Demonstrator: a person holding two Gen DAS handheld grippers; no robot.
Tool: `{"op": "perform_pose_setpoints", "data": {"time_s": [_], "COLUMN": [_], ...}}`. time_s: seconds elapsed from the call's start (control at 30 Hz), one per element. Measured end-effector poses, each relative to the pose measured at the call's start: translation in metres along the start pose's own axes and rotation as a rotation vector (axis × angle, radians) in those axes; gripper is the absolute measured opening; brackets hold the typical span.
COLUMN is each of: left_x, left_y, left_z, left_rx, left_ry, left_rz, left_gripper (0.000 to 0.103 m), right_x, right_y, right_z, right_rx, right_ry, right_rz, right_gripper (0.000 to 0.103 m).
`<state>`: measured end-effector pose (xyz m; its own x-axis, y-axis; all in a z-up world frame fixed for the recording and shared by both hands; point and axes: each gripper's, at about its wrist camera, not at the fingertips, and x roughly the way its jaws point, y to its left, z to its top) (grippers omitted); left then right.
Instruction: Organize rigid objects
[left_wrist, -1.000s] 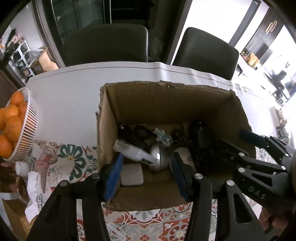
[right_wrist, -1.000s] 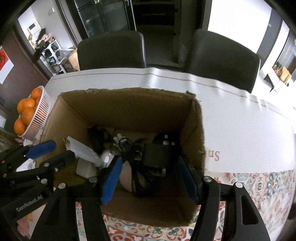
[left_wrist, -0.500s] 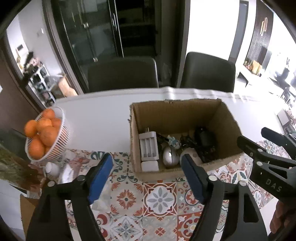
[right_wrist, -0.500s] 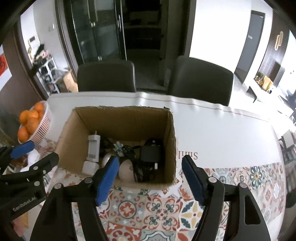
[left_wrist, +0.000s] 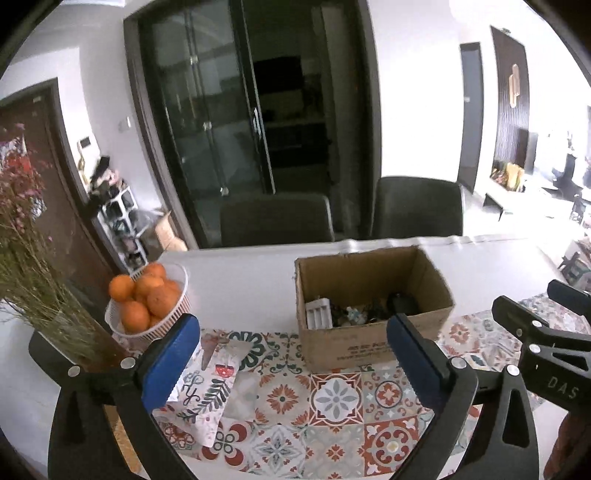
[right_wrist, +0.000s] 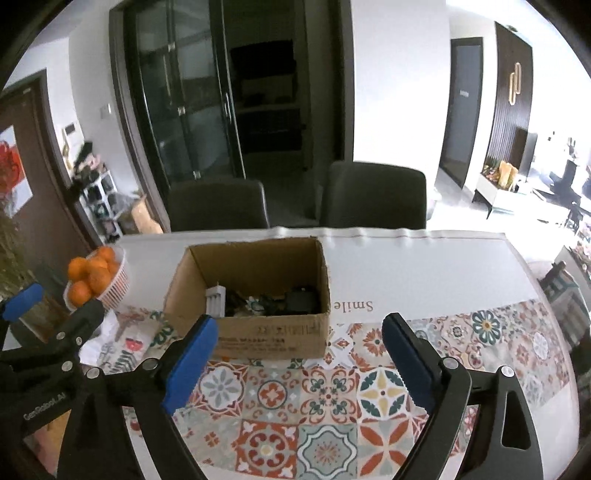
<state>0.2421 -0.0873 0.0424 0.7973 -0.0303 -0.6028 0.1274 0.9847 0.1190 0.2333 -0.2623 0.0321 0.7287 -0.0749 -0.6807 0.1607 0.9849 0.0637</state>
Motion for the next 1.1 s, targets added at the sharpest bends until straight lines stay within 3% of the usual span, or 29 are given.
{"op": "perform_pose_setpoints", "data": {"time_s": [0.27, 0.5, 0.7, 1.1], "left_x": [-0.069, -0.109, -0.138, -0.171], "left_y": [0.003, 0.007, 0.010, 0.015], "left_z": [-0.012, -0.025, -0.039, -0.056], "left_rx": [-0.009, -0.020, -0.022, -0.027], "left_ry": [-0.112, -0.159, -0.208, -0.257], "left_rz": [-0.006, -0.038, -0.015, -0.041], "left_gripper": [0.103, 0.103, 0.103, 0.103], "right_x": [-0.074, -0.127, -0.158, -0.183], "right_y": [-0.001, 0.006, 0.009, 0.008], "right_z": [-0.017, -0.034, -0.050, -0.071], "right_rx": [0.004, -0.030, -0.051, 0.002], "right_ry": [-0.123, -0.222, -0.278, -0.318], "right_rz": [-0.027, -0.060, -0.091, -0.002], "right_gripper": [0.092, 0.095, 0.096, 0.097]}}
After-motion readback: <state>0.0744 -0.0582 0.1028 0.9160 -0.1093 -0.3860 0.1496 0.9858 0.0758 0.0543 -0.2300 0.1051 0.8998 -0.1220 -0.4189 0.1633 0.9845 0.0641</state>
